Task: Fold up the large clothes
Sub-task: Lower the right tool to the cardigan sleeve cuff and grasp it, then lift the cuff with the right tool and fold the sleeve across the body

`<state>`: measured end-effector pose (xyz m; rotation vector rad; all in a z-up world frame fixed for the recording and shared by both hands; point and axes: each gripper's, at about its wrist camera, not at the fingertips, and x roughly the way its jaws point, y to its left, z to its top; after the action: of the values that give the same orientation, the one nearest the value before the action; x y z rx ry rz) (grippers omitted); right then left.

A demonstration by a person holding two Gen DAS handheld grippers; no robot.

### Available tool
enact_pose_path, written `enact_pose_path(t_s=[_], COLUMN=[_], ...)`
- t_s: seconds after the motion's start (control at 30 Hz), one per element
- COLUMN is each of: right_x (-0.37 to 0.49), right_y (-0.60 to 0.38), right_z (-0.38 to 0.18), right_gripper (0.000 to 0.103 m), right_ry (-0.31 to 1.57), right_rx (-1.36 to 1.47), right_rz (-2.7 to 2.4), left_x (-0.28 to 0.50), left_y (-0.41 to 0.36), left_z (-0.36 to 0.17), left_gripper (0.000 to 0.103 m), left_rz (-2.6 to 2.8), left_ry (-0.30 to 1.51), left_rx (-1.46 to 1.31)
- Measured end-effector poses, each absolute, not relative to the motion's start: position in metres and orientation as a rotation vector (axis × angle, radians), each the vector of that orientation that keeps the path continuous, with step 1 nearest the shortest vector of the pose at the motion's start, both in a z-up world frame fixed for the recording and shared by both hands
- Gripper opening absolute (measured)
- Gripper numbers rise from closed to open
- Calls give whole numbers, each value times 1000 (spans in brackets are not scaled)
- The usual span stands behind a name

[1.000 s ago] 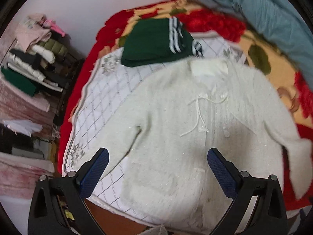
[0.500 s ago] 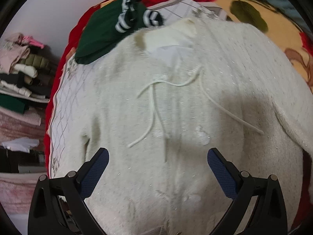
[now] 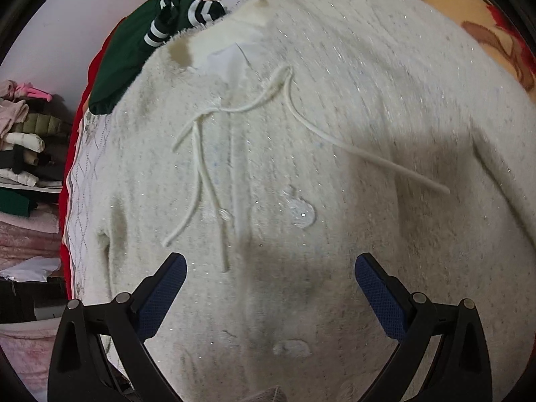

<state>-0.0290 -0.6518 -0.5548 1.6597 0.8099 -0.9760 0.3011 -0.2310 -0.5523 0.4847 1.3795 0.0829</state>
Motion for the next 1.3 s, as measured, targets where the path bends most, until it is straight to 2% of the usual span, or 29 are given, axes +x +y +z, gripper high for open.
enact_pose_path(t_s=[0.13, 0.2, 0.27, 0.37, 0.5, 0.6, 0.7, 0.83, 1.03, 1.3], right_x=[-26, -24, -19, -1, 20, 35, 42, 46, 81, 176], right_y=[-637, -630, -630, -635, -644, -645, -644, -644, -636, -577], right_z=[-578, -571, -561, -566, -604, -603, -591, -550, -468, -378], right_gripper=[59, 36, 22, 23, 23, 23, 10, 8, 8, 8], right_ry=[737, 667, 602, 613, 619, 624, 633, 642, 681, 778], right_rx=[1734, 1715, 1693, 1639, 1649, 1598, 1552, 1464, 1267, 1017], right_rz=[-930, -969, -927, -889, -848, -856, -869, -841, -740, -512], left_x=[299, 300, 300, 301, 303, 304, 305, 305, 301, 296], left_y=[-234, -234, -235, -236, -236, -232, -228, -219, -204, -173], left_z=[-561, -563, -562, -561, -560, -557, -552, -538, -493, -433], left_gripper=[103, 103, 103, 103, 103, 103, 103, 103, 103, 103], left_rz=[82, 85, 84, 78, 68, 62, 43, -27, -67, -60], left_ry=[1384, 1394, 1392, 1383, 1392, 1391, 1398, 1452, 1441, 1381], left_rx=[489, 474, 463, 452, 425, 399, 358, 257, 171, 71])
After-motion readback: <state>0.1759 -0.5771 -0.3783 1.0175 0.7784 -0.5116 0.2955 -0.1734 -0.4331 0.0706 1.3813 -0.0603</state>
